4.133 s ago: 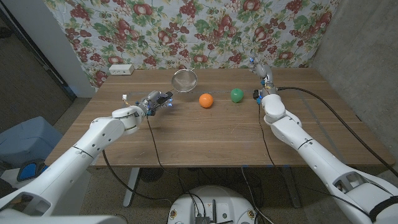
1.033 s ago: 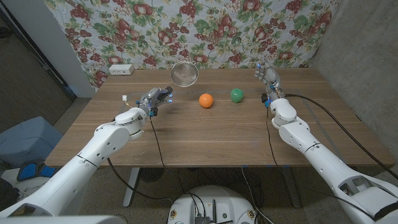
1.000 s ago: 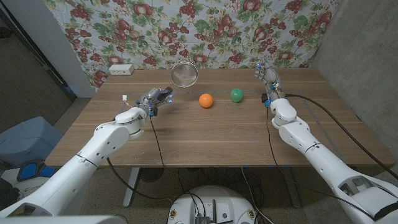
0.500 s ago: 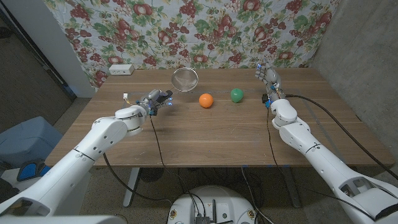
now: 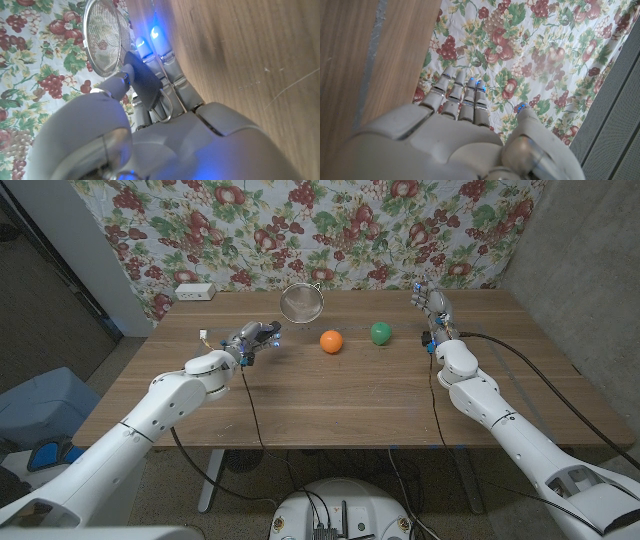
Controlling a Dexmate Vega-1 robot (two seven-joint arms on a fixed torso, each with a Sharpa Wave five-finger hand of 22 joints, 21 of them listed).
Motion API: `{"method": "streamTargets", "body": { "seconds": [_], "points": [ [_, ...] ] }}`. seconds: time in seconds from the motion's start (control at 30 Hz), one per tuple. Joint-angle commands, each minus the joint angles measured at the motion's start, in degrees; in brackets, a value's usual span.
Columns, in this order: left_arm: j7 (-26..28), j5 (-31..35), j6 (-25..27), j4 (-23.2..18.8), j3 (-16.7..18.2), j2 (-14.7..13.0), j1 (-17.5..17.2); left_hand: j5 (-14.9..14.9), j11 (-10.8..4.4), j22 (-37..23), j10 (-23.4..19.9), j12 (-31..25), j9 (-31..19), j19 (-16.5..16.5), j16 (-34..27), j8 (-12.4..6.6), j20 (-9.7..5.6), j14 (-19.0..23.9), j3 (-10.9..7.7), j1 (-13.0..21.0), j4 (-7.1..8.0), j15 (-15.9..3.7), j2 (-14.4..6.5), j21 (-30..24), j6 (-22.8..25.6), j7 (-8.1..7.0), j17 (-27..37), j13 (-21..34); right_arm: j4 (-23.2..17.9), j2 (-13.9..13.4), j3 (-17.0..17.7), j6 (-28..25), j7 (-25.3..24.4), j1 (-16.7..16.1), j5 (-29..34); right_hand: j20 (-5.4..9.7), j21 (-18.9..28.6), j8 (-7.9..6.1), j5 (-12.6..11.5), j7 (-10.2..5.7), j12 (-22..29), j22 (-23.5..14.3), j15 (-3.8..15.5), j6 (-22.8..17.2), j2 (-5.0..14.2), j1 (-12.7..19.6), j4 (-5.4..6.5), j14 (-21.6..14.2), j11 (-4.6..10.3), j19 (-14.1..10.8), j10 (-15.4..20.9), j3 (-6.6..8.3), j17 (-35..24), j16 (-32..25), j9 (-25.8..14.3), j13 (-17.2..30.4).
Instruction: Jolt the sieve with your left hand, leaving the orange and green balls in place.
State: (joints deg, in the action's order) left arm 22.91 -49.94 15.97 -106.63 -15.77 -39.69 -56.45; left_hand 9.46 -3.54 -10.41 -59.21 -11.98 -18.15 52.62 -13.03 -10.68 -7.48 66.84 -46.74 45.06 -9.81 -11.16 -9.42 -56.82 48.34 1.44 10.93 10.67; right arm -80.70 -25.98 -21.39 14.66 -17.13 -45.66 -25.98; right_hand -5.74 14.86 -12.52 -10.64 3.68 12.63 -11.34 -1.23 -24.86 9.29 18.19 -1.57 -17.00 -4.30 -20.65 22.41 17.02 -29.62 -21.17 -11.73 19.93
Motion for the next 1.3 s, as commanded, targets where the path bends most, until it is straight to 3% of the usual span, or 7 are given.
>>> {"method": "streamTargets", "body": {
  "seconds": [0.03, 0.3, 0.57, 1.03, 1.3],
  "points": [
    [-9.86, 7.9, -16.47, 6.01, -1.71, 2.08, -0.25, 0.35, -5.21, 0.0, -4.49, 0.2, -0.58, -0.76, 0.01, -0.49, -1.86, 1.28, -0.24, 0.35, 0.69, -2.17, -0.69, -0.19, 5.54, 4.29, 0.11, 0.22, 1.04, 0.53, -0.03, 0.42, 0.1, 0.54, -0.05, -0.17, 0.11, 0.22, -0.29, 0.36, 0.05, -0.06, -0.31, -0.21, 0.32, -0.36, -0.12, -0.02, -0.31, 0.28, 0.16, 0.5, -0.11, 0.01, -0.11, -0.03],
    [-14.88, 11.23, -23.53, 9.6, -2.35, 2.99, 0.69, 0.42, -5.59, 0.02, -4.63, 0.11, -0.71, -1.28, 0.11, -0.52, -2.08, 1.11, -0.04, -0.18, 1.1, -2.04, -0.67, -0.19, 5.38, 3.46, 0.12, 0.25, 2.51, 1.04, -0.29, 0.61, 0.43, 1.47, -0.1, -0.18, 0.12, 0.26, -0.29, 0.36, 0.03, -0.06, -0.32, -0.17, 0.31, -0.41, -0.16, 0.02, -0.22, 0.3, 0.1, 0.63, -0.12, 0.08, -0.11, -0.1],
    [-17.1, 11.74, -25.69, 11.46, -2.35, 3.65, 1.38, 0.52, -5.94, 0.03, -4.27, 0.22, -0.74, -1.79, 0.26, -0.53, -2.04, 0.83, 0.02, -0.46, 1.19, -2.17, -0.63, -0.16, 5.27, 3.19, 0.11, 0.27, 3.23, 1.34, -0.55, 0.54, 0.39, 2.1, 0.05, -0.19, 0.12, 0.27, -0.29, 0.4, 0.03, -0.06, -0.24, -0.18, 0.31, -0.44, -0.2, 0.01, -0.21, 0.33, 0.07, 0.75, -0.14, 0.12, -0.11, -0.16],
    [-15.95, 11.4, -23.32, 11.21, -2.04, 3.66, 1.54, 0.59, -5.92, 0.04, -4.39, 0.14, -0.71, -1.84, 0.19, -0.61, -2.05, 0.88, 0.07, -0.55, 1.07, -2.26, -0.65, -0.32, 5.4, 3.2, 0.2, 0.28, 3.78, 1.67, -0.8, 0.46, 0.11, 2.49, 0.18, -0.19, 0.12, 0.29, -0.29, 0.4, 0.03, -0.06, -0.33, -0.15, 0.3, -0.51, -0.25, 0.0, -0.23, 0.38, 0.07, 0.91, -0.16, 0.17, -0.11, -0.25],
    [-10.99, 10.66, -18.25, 8.49, -1.3, 3.35, 0.66, 0.6, -5.61, 0.05, -4.62, 0.04, -0.67, -1.72, 0.08, -0.66, -2.09, 1.05, 0.07, -0.53, 0.92, -2.29, -0.67, -0.49, 5.57, 3.45, 0.26, 0.28, 3.37, 1.67, -0.83, 0.27, -0.28, 2.37, 0.31, -0.21, 0.13, 0.3, -0.28, 0.38, 0.06, -0.06, -0.35, -0.17, 0.29, -0.57, -0.29, -0.01, -0.26, 0.39, 0.14, 1.04, -0.18, 0.22, -0.11, -0.31]
  ]
}}
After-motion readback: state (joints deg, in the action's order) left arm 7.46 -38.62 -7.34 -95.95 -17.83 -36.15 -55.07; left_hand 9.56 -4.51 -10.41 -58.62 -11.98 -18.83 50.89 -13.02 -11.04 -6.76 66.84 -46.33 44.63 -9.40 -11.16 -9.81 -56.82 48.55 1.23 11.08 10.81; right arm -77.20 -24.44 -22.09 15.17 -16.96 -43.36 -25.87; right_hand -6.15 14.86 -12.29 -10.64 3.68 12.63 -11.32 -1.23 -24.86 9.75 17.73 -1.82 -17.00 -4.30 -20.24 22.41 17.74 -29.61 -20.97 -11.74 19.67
